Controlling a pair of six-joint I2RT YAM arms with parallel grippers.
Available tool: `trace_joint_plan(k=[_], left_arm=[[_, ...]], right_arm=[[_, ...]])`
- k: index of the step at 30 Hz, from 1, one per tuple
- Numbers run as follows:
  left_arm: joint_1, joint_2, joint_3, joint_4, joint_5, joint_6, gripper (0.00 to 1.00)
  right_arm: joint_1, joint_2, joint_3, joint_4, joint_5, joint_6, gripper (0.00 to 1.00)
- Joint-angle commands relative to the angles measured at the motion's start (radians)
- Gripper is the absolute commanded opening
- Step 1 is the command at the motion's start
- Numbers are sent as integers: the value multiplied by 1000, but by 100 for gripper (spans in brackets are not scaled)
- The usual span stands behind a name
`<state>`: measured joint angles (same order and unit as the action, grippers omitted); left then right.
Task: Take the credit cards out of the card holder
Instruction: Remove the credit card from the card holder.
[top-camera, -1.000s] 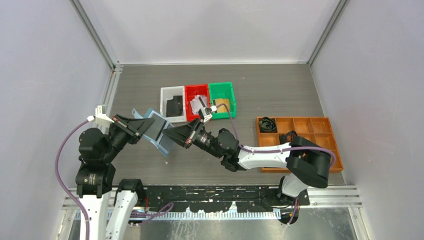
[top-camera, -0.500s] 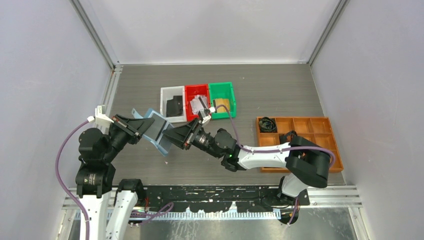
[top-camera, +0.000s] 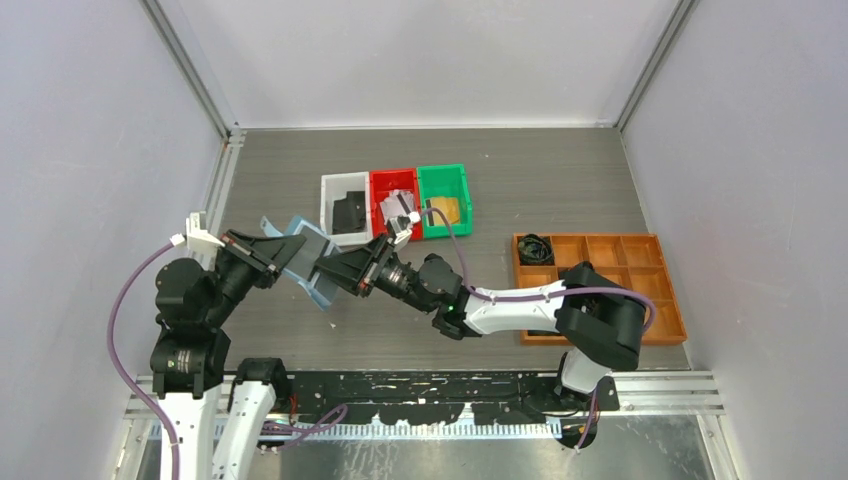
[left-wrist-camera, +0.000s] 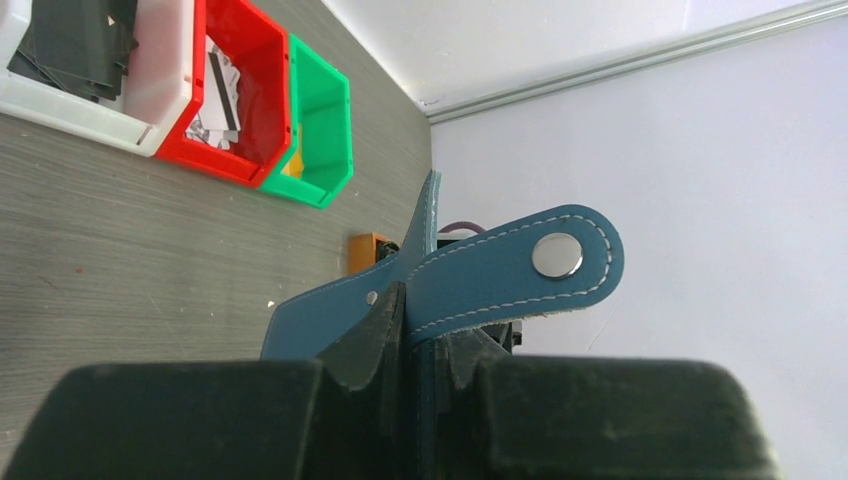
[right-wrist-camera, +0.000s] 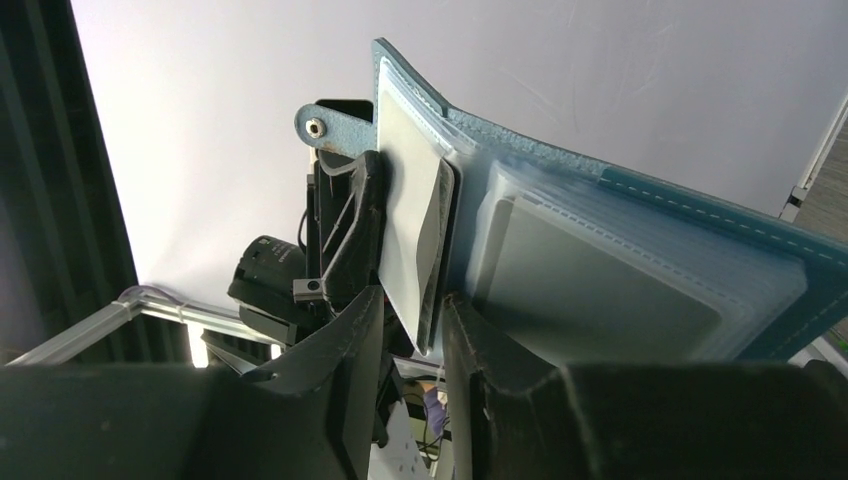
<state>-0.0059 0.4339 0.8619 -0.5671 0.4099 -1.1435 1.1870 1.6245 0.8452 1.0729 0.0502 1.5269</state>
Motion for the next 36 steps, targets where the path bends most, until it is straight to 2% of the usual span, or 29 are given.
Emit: trace_joint_plan(k=[1,7,16,24,29,36], left_arm=[[-3,-19,20,43,25,-5,0],[-3,-13,15,45,26,-14,0],[-3,-10,10,47,24,-8,0],[-3,-9,5,44,40,-16,3],[-3,-16,-9,70,90,-27,6],[-3,-30,-45,103,147,-45,7]], right_arm=[[2,3,27,137,5,35,33],[1,45,25,312,6,71,31],[1,22,8,358,12,54,31],[3,50,46,356,-1,57,31],[3,41,41,289,48,44,34],[3,-6,81,165,100,-43,27]])
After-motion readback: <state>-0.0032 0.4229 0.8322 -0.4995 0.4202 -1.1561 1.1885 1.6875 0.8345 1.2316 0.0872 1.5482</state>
